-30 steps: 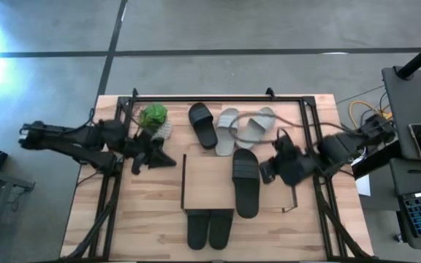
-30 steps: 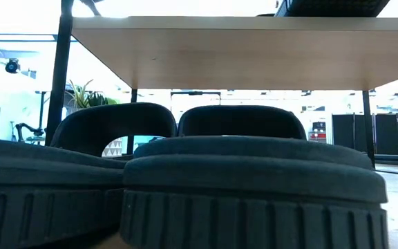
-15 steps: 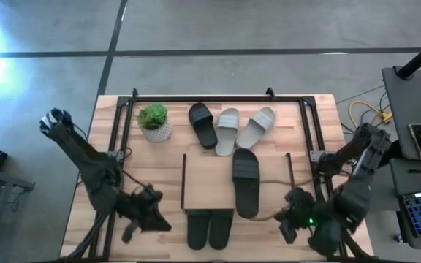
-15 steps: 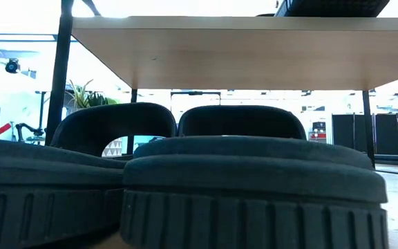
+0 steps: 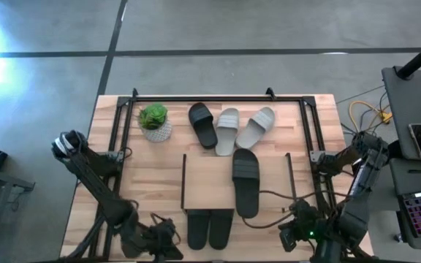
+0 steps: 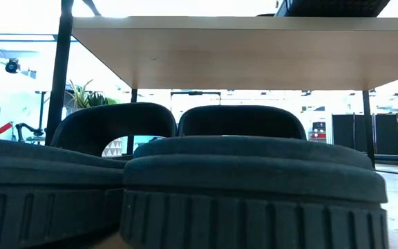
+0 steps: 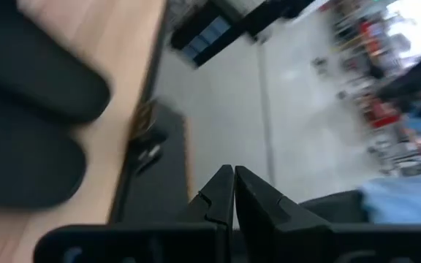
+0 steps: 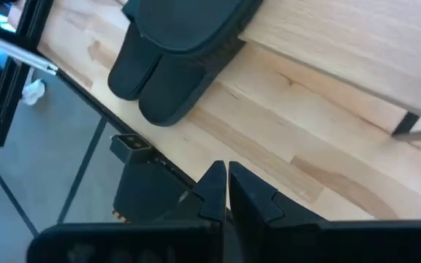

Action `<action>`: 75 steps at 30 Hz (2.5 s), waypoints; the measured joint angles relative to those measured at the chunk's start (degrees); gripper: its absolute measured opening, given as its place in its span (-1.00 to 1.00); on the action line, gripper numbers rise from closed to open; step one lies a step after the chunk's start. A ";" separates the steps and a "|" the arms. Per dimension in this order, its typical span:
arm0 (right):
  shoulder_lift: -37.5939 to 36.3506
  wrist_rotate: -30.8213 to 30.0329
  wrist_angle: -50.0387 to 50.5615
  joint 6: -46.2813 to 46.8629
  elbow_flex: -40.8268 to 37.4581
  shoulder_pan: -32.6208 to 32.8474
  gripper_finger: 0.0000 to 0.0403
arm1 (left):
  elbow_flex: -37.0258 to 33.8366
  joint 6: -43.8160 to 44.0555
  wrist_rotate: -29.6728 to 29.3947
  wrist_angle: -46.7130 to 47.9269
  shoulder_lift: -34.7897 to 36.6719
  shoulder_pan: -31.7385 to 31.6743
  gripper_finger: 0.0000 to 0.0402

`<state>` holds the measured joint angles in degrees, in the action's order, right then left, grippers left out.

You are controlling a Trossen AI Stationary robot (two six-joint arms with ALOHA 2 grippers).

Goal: Pick and place slides into the shelf
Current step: Adjust the black slides under the shelf

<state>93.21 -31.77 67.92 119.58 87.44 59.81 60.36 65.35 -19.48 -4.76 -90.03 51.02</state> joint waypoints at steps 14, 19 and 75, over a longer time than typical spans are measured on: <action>-0.05 0.15 2.65 6.02 0.00 0.85 -0.95 | 0.15 16.37 0.13 -14.66 -15.51 0.60 -1.00; -0.18 0.17 3.34 6.03 0.00 0.94 -0.95 | 0.61 23.47 -2.99 -15.09 -19.37 0.60 -1.00; -0.99 0.20 9.87 7.46 0.00 2.58 -0.95 | 18.24 40.61 -17.51 28.69 -28.97 -6.32 -1.00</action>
<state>92.23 -31.57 77.79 127.03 87.44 62.39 78.61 105.96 -36.99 23.93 -119.00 44.70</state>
